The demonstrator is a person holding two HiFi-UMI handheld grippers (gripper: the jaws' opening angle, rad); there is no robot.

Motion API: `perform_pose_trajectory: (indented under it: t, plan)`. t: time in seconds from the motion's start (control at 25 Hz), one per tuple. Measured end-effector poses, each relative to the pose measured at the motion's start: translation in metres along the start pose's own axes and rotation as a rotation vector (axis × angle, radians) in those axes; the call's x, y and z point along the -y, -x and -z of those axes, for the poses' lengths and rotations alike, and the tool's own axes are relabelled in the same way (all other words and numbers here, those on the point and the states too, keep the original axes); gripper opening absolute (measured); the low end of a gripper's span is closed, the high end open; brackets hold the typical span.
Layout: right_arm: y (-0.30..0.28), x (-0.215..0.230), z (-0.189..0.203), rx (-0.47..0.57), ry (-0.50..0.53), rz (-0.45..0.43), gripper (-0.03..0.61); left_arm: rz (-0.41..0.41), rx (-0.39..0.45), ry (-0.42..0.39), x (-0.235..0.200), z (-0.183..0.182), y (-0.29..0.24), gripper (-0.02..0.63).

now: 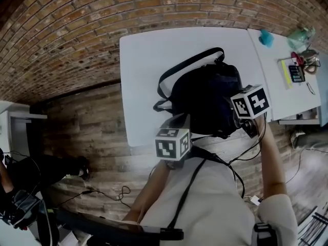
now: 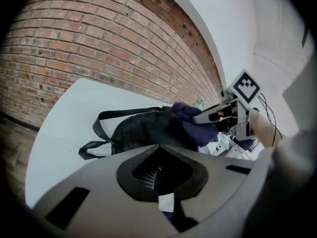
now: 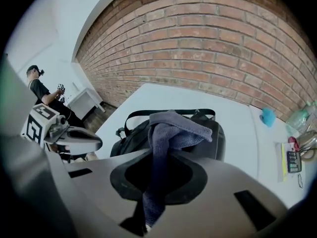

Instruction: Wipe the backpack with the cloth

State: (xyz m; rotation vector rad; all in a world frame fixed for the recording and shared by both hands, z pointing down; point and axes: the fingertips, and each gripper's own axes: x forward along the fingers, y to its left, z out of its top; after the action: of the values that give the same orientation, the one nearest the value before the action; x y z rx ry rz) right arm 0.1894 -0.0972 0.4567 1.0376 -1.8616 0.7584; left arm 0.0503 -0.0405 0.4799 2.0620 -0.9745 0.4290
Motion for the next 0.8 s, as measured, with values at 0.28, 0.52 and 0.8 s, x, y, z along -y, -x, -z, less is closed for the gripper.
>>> perform_pose_trajectory:
  t: [0.28,0.52,0.8]
  plan:
    - [-0.023,0.045,-0.043,0.015,-0.026,0.030,0.038,-0.004,0.001,-0.006,0.001,-0.002,0.000,0.003]
    - [-0.046,0.065,-0.050,-0.023,-0.058,0.061,0.038,-0.007,-0.004,0.000,0.001,0.000,-0.001,0.003]
    - [-0.062,0.075,-0.038,-0.066,-0.090,0.082,0.038,-0.011,0.001,0.008,-0.001,0.000,-0.002,0.003]
